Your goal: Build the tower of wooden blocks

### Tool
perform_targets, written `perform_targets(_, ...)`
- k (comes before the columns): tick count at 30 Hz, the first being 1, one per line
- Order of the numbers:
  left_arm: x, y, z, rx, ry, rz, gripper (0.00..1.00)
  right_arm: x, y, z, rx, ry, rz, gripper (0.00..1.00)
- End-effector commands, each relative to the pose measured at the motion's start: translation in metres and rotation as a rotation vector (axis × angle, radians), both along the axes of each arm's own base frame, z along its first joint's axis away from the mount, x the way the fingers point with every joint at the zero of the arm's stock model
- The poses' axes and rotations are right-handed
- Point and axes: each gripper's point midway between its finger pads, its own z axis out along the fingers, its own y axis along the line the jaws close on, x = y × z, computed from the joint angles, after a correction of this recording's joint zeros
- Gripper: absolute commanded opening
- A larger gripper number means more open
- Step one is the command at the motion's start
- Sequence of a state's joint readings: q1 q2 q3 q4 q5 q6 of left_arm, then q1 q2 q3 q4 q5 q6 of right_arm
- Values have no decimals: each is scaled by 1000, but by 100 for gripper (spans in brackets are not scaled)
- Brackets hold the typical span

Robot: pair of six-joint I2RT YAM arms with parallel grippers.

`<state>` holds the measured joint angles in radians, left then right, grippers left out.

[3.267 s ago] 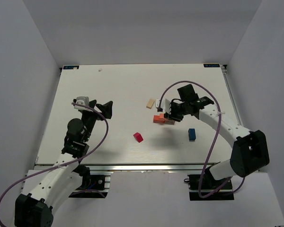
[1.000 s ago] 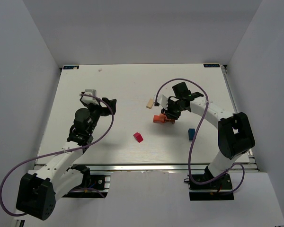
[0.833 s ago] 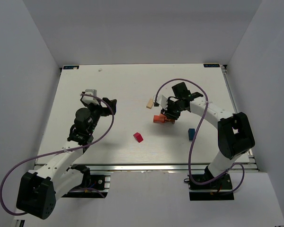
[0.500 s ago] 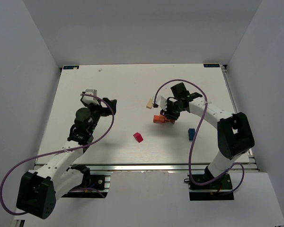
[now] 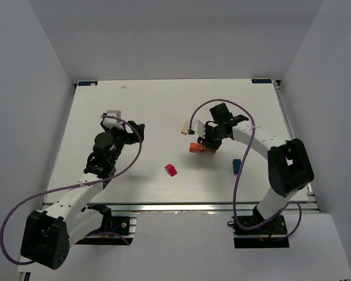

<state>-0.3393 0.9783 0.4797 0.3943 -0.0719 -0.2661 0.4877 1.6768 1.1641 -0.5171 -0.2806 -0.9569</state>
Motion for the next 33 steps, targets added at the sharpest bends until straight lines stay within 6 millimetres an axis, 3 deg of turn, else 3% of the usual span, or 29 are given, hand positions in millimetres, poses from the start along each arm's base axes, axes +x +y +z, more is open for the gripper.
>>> perform_targets(1, 5, 3, 18, -1, -35, 21, 98, -1, 2, -3, -10, -8, 24, 35)
perform_targets(6, 4, 4, 17, 0, -29, 23, 98, -1, 3, -4, -10, -8, 26, 38)
perform_targets(11, 4, 5, 16, 4, -26, 29, 98, 1, 3, -4, -9, -11, 24, 50)
perform_targets(19, 4, 4, 15, 6, -24, 24, 98, 1, 4, -3, -10, -14, 22, 55)
perform_targets(25, 6, 2, 15, 5, -25, 15, 98, -1, 4, 2, -3, -25, 34, 56)
perform_targets(33, 6, 1, 15, 8, -23, 9, 98, -4, 6, 2, 2, -24, 74, 51)
